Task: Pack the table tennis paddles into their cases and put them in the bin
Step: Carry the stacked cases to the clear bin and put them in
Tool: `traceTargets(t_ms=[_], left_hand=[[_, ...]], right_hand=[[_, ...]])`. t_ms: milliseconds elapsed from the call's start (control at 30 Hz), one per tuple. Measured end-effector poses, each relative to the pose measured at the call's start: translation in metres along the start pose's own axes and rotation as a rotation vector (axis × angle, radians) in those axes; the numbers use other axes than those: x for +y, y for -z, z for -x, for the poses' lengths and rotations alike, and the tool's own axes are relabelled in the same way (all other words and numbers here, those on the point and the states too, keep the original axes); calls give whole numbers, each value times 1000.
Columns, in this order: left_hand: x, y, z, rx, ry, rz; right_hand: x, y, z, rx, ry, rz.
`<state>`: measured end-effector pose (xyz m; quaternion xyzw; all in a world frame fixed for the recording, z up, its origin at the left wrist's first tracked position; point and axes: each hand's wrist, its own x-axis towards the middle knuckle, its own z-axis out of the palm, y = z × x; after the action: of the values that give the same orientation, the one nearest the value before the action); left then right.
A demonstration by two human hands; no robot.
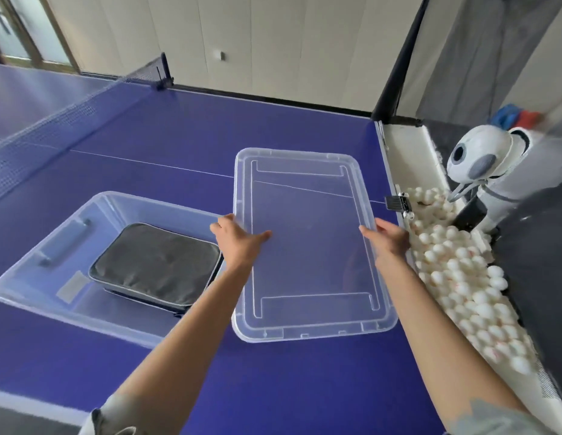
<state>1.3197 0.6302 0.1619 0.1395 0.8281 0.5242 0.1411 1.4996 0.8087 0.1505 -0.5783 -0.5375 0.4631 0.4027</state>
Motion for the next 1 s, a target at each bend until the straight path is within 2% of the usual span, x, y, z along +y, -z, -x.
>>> traceTargets(t_ms=[167, 433, 633, 800, 1000], left_hand=[[-19, 70, -16, 195, 85, 41], [-91, 161, -25, 507, 240, 146], [-131, 201, -26, 720, 454, 214], [-150, 202, -22, 799, 507, 205], [-146, 185, -28, 825, 550, 267]], right_hand=[[-40, -82, 23, -227, 114, 53], [-57, -228, 85, -544, 210, 192], [-61, -328, 131, -777, 300, 327], [-58, -373, 149, -882, 400, 436], [-54, -386, 138, -859, 463, 484]])
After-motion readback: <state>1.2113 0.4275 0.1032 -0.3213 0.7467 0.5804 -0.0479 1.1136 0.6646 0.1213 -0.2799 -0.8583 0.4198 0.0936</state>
